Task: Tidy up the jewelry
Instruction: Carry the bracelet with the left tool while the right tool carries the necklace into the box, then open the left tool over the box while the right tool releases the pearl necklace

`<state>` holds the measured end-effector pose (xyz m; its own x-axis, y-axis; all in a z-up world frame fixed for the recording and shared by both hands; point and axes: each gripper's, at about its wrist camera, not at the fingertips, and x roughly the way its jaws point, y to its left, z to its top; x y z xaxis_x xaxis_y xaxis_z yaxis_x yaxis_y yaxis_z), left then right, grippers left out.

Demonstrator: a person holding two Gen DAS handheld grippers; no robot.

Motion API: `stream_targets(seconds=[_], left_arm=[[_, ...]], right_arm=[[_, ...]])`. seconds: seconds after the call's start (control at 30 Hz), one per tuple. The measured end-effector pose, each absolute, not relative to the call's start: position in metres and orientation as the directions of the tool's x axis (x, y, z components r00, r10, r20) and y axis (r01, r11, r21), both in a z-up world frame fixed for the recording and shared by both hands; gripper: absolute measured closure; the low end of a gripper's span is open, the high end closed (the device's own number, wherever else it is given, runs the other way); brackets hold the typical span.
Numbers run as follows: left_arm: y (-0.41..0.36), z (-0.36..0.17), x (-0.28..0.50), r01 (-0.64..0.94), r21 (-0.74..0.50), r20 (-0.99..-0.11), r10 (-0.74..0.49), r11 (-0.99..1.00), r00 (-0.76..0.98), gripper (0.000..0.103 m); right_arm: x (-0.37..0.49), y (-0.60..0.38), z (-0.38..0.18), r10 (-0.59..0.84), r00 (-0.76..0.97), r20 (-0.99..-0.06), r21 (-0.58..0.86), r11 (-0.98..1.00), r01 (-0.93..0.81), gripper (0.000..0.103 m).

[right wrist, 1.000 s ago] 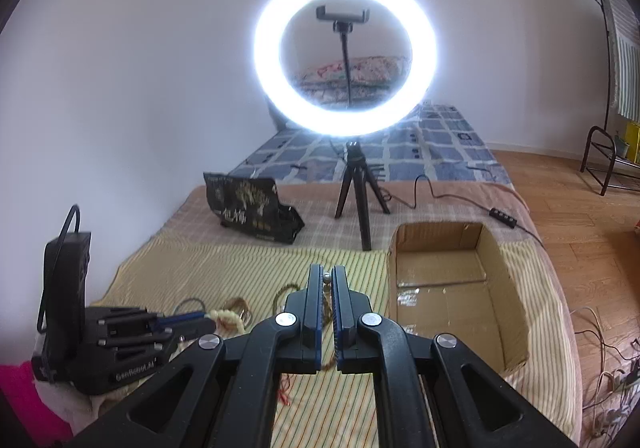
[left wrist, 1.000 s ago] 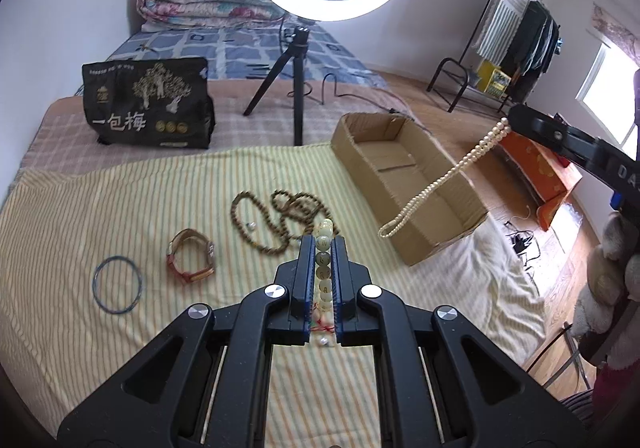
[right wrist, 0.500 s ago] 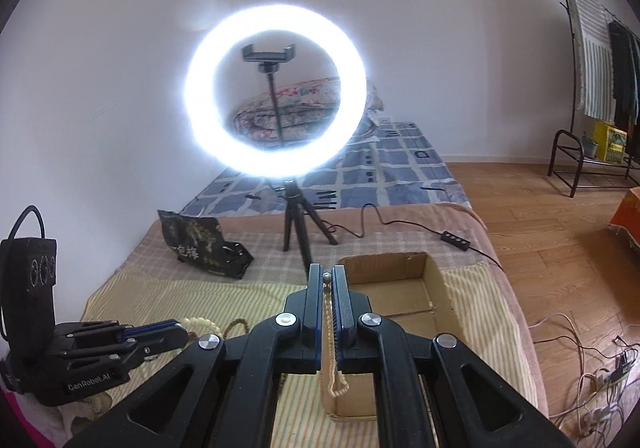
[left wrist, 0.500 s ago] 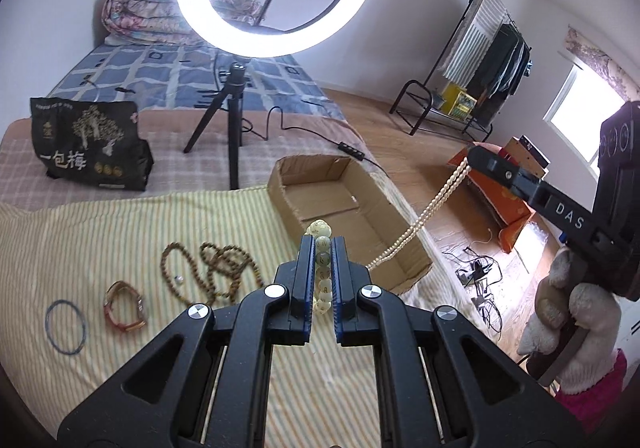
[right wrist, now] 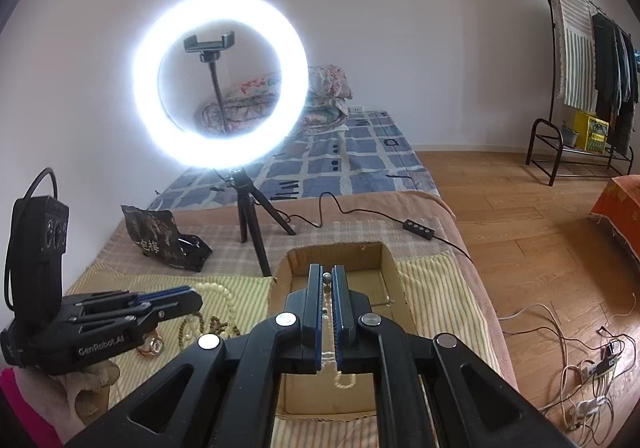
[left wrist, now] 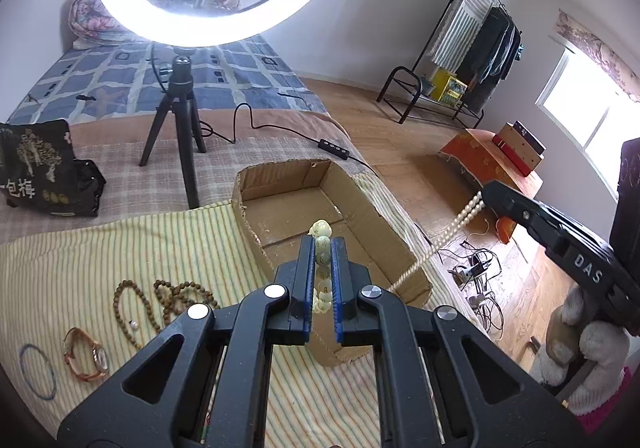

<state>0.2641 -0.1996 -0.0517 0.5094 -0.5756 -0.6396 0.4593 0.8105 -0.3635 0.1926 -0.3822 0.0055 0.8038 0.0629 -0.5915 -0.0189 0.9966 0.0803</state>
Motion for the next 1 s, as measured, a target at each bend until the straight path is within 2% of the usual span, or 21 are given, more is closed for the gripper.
stream_targets(seconds=[0.57, 0.83, 0.87, 0.9, 0.93, 0.97, 1.0], left_arm=[[-0.242, -0.107, 0.291, 0.457, -0.304, -0.720, -0.516, 0.836, 0.464, 0.098], [-0.239, -0.110, 0.299, 0.451, -0.305, -0.714, -0.514, 0.839, 0.474, 0.098], [-0.239, -0.110, 0.300, 0.450, -0.306, -0.714, -0.515, 0.839, 0.475, 0.096], [-0.239, -0.109, 0.300, 0.449, -0.306, -0.714, -0.515, 0.839, 0.475, 0.081], [-0.239, -0.109, 0.300, 0.447, -0.305, -0.713, -0.513, 0.841, 0.478, 0.069], [-0.238, -0.108, 0.300, 0.444, -0.302, -0.710, -0.509, 0.844, 0.486, 0.052], [-0.238, -0.107, 0.299, 0.440, -0.298, -0.705, -0.506, 0.847, 0.496, 0.049]], right_arm=[[0.211, -0.426, -0.044, 0.015, 0.726, -0.688, 0.082, 0.995, 0.058, 0.101], [0.211, -0.441, -0.060, 0.041, 0.688, -0.725, 0.127, 0.989, 0.075, 0.100], [0.211, -0.442, -0.061, 0.045, 0.686, -0.727, 0.133, 0.988, 0.076, 0.098], [0.210, -0.442, -0.061, 0.048, 0.684, -0.728, 0.139, 0.987, 0.078, 0.093], [0.209, -0.442, -0.061, 0.049, 0.685, -0.727, 0.142, 0.987, 0.080, 0.076], [0.209, -0.442, -0.061, 0.051, 0.685, -0.727, 0.143, 0.987, 0.079, 0.066], [0.209, -0.441, -0.061, 0.044, 0.685, -0.727, 0.136, 0.987, 0.080, 0.062]])
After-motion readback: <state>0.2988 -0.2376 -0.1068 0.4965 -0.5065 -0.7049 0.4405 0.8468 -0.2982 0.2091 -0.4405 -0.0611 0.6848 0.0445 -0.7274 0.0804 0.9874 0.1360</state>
